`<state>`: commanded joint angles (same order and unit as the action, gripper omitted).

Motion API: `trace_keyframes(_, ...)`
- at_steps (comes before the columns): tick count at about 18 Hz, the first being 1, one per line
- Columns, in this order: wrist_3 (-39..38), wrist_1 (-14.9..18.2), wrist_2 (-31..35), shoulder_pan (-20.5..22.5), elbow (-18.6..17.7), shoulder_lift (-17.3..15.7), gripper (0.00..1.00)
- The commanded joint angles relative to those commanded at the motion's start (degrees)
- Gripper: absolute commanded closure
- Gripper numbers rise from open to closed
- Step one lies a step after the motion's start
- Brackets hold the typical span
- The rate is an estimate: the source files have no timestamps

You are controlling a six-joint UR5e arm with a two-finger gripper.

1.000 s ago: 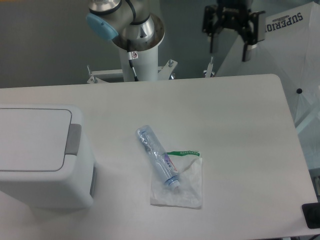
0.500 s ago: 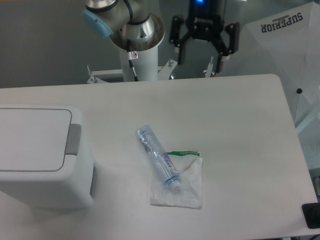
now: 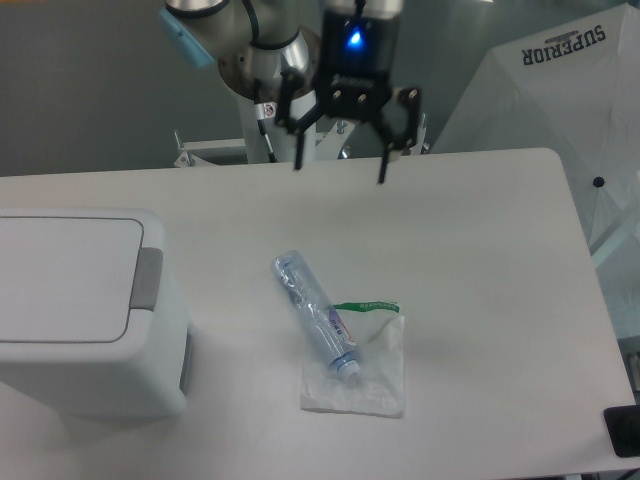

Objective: Open the trash can
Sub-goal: 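Move the open gripper down toward the white trash can lid, then lower the gripper fingers onto the edge of the trash can lid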

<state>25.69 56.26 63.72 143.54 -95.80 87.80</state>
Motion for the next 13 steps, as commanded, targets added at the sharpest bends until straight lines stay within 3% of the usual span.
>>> trace_keyframes(6,-18.0,-6.3,-6.8,-3.2,0.4,3.3,0.0)
trace_keyframes(13,-20.8,-6.3,-7.4,-7.3,0.0,6.9,0.0)
